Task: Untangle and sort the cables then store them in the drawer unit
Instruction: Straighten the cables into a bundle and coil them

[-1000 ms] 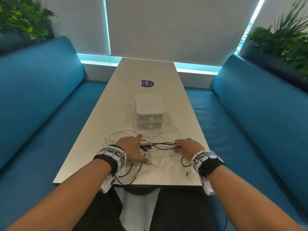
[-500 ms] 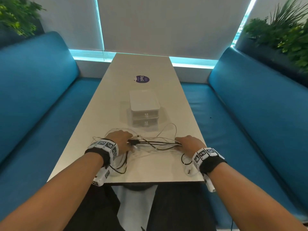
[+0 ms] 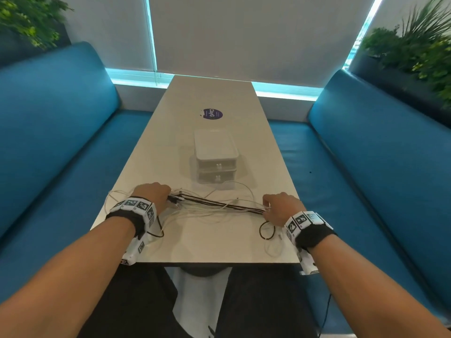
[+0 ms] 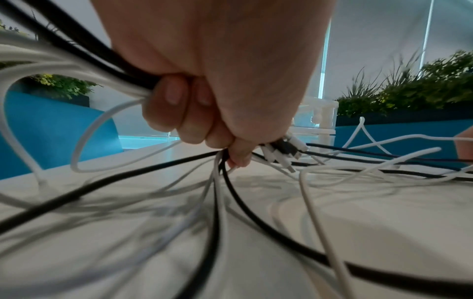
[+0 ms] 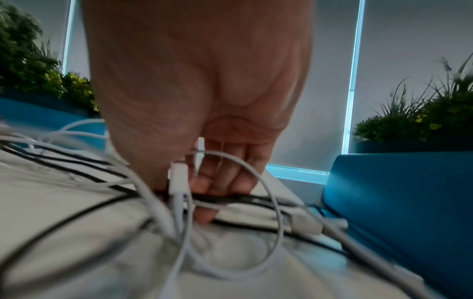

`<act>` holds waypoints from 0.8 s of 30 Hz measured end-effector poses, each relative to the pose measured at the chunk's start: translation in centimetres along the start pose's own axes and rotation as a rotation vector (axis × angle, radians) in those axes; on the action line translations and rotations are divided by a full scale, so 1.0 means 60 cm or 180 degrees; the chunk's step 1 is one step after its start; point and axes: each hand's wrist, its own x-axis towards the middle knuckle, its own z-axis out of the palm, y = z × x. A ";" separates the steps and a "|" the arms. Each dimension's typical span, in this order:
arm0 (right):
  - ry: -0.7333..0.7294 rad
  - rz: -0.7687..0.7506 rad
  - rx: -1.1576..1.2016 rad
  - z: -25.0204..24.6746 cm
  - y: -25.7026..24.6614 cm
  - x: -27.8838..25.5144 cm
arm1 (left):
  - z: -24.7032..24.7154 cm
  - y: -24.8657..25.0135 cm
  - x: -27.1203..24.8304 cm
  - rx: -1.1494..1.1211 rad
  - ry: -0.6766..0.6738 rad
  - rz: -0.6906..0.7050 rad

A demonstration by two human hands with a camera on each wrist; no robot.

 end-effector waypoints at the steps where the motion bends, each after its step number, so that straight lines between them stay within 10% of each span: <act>1: -0.0015 0.0011 -0.0068 -0.003 -0.002 0.001 | -0.003 -0.001 0.001 -0.0021 0.0027 -0.0015; 24: -0.0525 0.0991 -0.0865 -0.016 0.119 -0.031 | 0.014 -0.030 -0.008 -0.0013 0.0171 -0.0207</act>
